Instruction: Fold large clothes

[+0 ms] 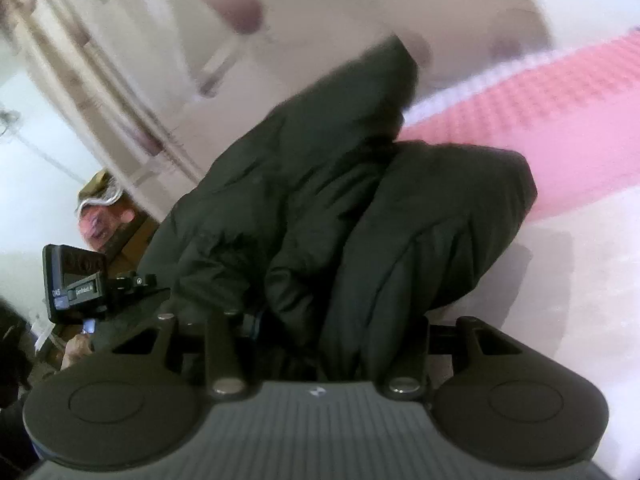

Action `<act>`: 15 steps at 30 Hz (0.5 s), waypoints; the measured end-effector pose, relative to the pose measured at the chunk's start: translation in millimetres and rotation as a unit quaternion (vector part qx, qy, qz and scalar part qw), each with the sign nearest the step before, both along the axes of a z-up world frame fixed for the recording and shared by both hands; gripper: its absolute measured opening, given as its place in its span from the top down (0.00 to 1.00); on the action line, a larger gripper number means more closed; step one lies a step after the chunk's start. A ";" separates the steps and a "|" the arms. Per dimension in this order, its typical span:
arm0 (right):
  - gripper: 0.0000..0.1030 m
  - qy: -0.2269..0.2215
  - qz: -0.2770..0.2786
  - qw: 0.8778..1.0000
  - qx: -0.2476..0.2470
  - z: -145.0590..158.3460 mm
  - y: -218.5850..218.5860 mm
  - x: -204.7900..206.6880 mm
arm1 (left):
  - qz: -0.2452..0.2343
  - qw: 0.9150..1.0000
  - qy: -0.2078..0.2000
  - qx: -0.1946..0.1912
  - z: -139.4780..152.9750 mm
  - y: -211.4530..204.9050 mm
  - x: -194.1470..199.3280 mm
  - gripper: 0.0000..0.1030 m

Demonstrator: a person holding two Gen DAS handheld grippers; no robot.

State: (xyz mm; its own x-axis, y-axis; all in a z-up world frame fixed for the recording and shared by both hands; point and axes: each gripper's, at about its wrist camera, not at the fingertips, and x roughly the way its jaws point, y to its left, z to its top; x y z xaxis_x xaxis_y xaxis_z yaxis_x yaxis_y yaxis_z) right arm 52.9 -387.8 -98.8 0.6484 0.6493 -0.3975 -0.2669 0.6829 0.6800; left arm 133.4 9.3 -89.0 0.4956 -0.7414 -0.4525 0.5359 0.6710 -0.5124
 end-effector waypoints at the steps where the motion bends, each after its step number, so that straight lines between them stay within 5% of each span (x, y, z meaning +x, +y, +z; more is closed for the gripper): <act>1: 0.55 -0.003 0.006 1.000 0.000 2.3 6.3 -0.2 | 0.007 1.000 0.001 -0.002 0.7 7.8 -5.9 0.23; 9: 0.53 0.004 0.031 0.999 -0.033 -7.0 48.5 -1.3 | 0.060 0.998 0.012 -0.002 -33.3 51.1 -39.4 0.15; 12: 0.37 0.009 0.018 0.999 -0.040 -11.2 51.4 -2.6 | 0.091 0.996 -0.013 0.012 -39.9 50.9 -51.4 0.04; 15: 0.29 0.014 0.004 0.999 -0.048 -10.9 53.3 -7.9 | 0.133 0.987 -0.065 0.067 -28.8 36.7 -68.1 0.00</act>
State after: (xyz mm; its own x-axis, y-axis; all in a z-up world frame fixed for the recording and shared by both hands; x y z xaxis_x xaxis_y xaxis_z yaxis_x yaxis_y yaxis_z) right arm 45.0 -334.5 -109.7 0.6317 0.6115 -0.4765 -0.2538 0.7439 0.6182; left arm 65.3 46.0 -117.7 0.7254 -0.5149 -0.4569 0.3872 0.8540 -0.3476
